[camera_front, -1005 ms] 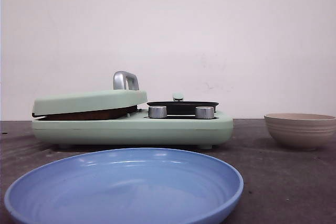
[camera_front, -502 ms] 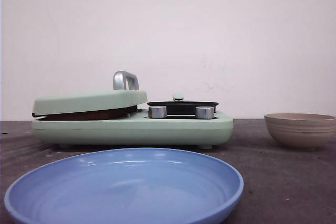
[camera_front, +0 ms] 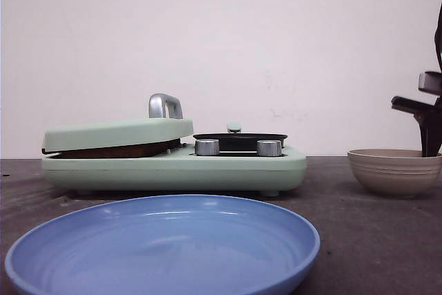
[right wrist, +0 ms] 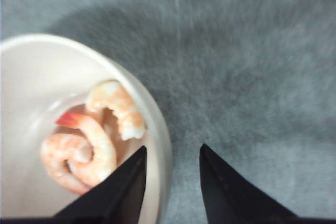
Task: Make breakfast with bread and shrimp
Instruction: 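Grasp the rim of the cream shrimp bowl with the right gripper, then lift the bowl over the frying pan and tilt it to pour shrimp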
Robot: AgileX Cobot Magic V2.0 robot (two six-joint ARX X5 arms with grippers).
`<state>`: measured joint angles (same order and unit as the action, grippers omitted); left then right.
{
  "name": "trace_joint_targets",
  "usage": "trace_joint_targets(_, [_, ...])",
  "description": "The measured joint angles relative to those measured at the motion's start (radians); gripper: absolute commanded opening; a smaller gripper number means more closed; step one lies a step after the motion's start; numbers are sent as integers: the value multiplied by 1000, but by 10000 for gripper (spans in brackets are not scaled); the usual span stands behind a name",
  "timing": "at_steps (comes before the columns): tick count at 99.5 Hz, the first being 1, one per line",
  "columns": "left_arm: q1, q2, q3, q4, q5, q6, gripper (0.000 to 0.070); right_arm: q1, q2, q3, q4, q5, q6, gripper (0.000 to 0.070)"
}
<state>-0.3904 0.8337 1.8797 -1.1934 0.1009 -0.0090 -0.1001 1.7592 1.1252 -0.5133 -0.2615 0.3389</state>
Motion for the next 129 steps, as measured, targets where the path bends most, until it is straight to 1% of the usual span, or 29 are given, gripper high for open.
trace_joint_targets(9, [0, 0, 0, 0, 0, 3, 0, 0, 11, 0, 5, 0, 12, 181])
trace_joint_targets(12, [0, 0, 0, 0, 0, 3, 0, 0, 13, 0, 11, 0, 16, 166])
trace_joint_targets(15, [0, 0, 0, 0, 0, 4, 0, 0, 13, 0, 21, -1, 21, 137])
trace_joint_targets(23, [0, 0, 0, 0, 0, 7, 0, 0, 13, 0, 58, -28, 37, 4])
trace_joint_targets(24, [0, 0, 0, 0, 0, 8, 0, 0, 13, 0, 62, -33, 38, 0])
trace_joint_targets(38, [0, 0, 0, 0, 0, 11, 0, -2, 15, 0, 112, -135, 59, 0])
trace_joint_targets(41, [0, 0, 0, 0, 0, 11, 0, -1, 16, 0, 122, -146, 61, 0])
trace_joint_targets(54, [0, 0, 0, 0, 0, 11, 0, 1, 16, 0, 138, -155, 63, 0])
trace_joint_targets(65, [0, 0, 0, 0, 0, 11, 0, 7, 9, 0, 179, -155, 63, 0])
trace_joint_targets(76, [0, 0, 0, 0, 0, 11, 0, 34, -48, -3, 278, -149, 63, 0])
trace_joint_targets(85, [0, 0, 0, 0, 0, 11, 0, 92, -119, 12, 384, -148, 65, 0])
trace_joint_targets(93, [0, 0, 0, 1, 0, 11, 0, 158, -143, 77, 417, -149, 65, 0])
trace_joint_targets(100, [0, 0, 0, 2, 0, 11, 0, 214, -144, 138, 423, -122, 63, 0])
trace_joint_targets(110, [0, 1, 0, 2, 0, 11, 0, 296, -140, 196, 416, -45, 46, 0])
trace_joint_targets(129, [0, 1, 0, 1, 0, 11, 0, 425, -107, 287, 460, 92, -66, 0])
